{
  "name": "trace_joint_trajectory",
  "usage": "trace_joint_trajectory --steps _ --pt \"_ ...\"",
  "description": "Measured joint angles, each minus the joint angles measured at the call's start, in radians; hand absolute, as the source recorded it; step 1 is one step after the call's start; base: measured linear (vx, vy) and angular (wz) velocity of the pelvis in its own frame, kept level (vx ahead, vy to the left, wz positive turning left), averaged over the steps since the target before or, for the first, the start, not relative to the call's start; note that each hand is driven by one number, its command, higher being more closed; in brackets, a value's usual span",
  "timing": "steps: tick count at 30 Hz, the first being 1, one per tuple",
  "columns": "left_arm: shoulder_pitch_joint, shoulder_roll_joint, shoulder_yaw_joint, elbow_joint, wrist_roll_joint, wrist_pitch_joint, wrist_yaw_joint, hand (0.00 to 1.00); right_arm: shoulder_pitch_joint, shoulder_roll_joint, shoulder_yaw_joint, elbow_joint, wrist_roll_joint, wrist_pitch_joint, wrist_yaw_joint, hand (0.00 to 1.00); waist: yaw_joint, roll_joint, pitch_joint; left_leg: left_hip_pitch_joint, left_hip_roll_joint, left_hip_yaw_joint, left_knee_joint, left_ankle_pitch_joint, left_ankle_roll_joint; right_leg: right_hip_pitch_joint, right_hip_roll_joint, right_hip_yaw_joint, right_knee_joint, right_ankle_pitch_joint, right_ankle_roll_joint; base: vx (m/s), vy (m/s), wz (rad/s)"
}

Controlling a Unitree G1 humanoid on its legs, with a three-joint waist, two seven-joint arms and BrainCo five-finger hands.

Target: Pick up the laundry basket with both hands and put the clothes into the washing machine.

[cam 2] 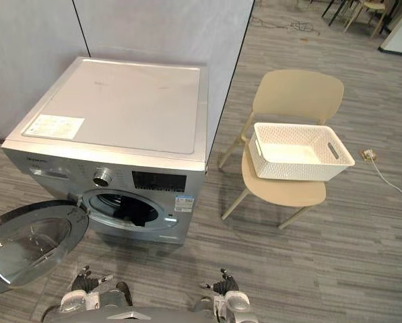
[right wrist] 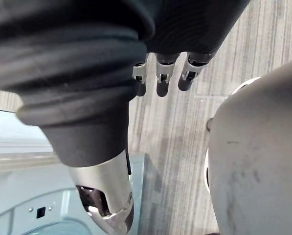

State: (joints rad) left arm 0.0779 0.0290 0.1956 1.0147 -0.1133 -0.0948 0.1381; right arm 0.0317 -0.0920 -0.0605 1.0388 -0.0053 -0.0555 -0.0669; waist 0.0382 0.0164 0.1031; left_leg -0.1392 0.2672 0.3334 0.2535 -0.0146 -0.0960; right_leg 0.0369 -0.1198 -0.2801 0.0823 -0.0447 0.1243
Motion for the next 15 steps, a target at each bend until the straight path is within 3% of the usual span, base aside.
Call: trace_joint_trajectory --steps 3,5,6,7,8,10,12,13,14,15 --pt "-0.001 0.001 -0.003 -0.001 -0.029 -0.004 -0.012 0.00 -0.004 0.002 -0.006 0.011 -0.001 0.007 0.000 0.00 -0.008 -0.004 0.003 -0.041 0.000 -0.039 0.007 0.046 0.013 0.014 0.007 -0.067 -0.010 -0.003 -0.009 0.03 -0.063 0.60" --pt "0.001 0.001 -0.014 -0.002 -0.037 -0.007 -0.013 0.00 -0.006 0.004 -0.044 0.019 -0.001 0.011 0.001 0.00 -0.007 0.009 0.014 -0.053 -0.005 -0.020 -0.007 0.130 0.042 0.036 0.005 -0.119 0.003 -0.017 -0.028 -0.07 -0.053 0.69" --pt "0.002 0.006 -0.023 -0.001 -0.037 -0.008 -0.013 0.00 -0.004 0.005 -0.051 0.020 -0.002 0.011 0.001 0.00 -0.013 0.002 0.012 -0.043 -0.016 -0.021 -0.056 0.168 0.033 0.031 -0.002 -0.134 0.000 -0.014 -0.037 -0.15 -0.013 0.59" --pt "-0.009 0.009 -0.011 -0.004 -0.040 -0.013 -0.016 0.00 -0.005 0.012 -0.092 0.029 -0.001 0.006 0.002 0.00 -0.012 -0.009 0.020 -0.053 0.027 0.065 0.125 0.027 0.061 0.027 -0.015 -0.174 0.003 -0.009 -0.054 -0.20 0.007 0.29" --pt "-0.001 0.008 -0.010 0.002 -0.036 -0.012 -0.016 0.00 -0.002 0.009 -0.137 0.028 0.009 0.004 -0.002 0.00 -0.017 0.005 0.018 -0.040 0.082 0.134 0.371 -0.085 0.086 0.021 -0.016 -0.172 0.022 -0.010 -0.059 -0.16 0.037 0.14" --pt "0.010 -0.002 -0.010 0.030 -0.019 -0.013 -0.020 0.00 0.006 -0.004 -0.193 0.019 0.019 0.005 -0.003 0.00 -0.043 0.024 0.016 0.048 0.105 0.134 0.546 -0.145 0.054 0.023 -0.018 -0.170 0.016 0.008 -0.058 -0.16 0.095 0.07" --pt "0.016 -0.010 -0.009 0.030 -0.011 -0.011 -0.022 0.00 0.019 -0.002 -0.233 0.004 0.041 0.007 -0.006 0.00 -0.055 0.035 0.015 0.120 0.101 0.126 0.505 -0.127 0.028 0.013 -0.013 -0.170 0.000 0.034 -0.049 -0.15 0.164 0.18" --pt "0.008 -0.011 -0.009 0.025 -0.010 -0.010 -0.023 0.00 0.023 0.000 -0.260 0.000 0.048 0.008 -0.007 0.00 -0.062 0.042 0.019 0.125 0.041 0.100 0.412 -0.164 -0.023 -0.005 -0.011 -0.169 -0.022 0.063 -0.049 -0.16 0.124 0.24" --pt "0.001 -0.011 -0.010 0.016 -0.011 -0.010 -0.021 0.00 0.027 0.007 -0.266 0.004 0.068 0.013 -0.007 0.00 -0.064 0.014 0.016 0.126 -0.009 0.049 0.340 -0.180 -0.048 -0.025 -0.014 -0.148 -0.067 0.089 -0.066 -0.22 0.146 0.24" --pt "0.000 -0.005 -0.010 0.017 -0.011 -0.009 -0.019 0.00 0.036 0.010 -0.264 0.004 0.086 0.012 -0.006 0.00 -0.064 0.009 0.013 0.132 -0.035 0.007 0.278 -0.204 -0.078 -0.038 -0.012 -0.140 -0.090 0.114 -0.076 -0.19 0.114 0.11"
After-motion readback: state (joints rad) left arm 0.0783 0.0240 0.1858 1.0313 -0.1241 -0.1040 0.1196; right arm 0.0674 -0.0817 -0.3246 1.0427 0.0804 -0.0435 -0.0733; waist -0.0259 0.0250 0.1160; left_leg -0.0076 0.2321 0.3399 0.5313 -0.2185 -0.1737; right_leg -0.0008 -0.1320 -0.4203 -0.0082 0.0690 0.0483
